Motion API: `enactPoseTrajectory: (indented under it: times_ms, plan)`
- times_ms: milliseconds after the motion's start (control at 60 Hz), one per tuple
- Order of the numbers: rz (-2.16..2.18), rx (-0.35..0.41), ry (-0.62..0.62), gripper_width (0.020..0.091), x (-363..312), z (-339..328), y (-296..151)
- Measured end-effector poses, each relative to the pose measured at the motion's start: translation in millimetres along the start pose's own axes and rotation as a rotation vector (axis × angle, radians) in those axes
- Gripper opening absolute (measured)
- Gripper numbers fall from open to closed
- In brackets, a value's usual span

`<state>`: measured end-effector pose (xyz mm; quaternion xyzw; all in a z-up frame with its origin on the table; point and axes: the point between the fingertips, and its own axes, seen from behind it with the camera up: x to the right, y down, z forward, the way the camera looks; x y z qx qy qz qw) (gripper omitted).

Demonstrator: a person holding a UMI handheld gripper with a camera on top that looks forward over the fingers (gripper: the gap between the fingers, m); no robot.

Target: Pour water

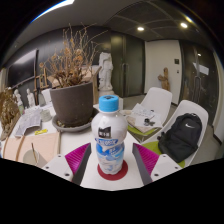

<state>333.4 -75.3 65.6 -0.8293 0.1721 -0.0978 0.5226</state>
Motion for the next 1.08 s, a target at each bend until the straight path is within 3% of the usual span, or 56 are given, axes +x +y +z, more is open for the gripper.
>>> enactPoseTrajectory:
  times_ms: [50,317,667,850,1083]
  plan:
    - [0.000,-0.014,0.010,0.0861,-2,-18,-4]
    - [-0.055,-0.051,0.011,0.0857,-54,-179,-31]
    - [-0.141,-0.026,-0.013,0.0857,-130,-383,-24]
    - [-0.159,-0.033,-0.041,0.0857,-155,-434,-10]
    - [-0.164,-0.056,-0.027,0.0857,-155,-448,2]
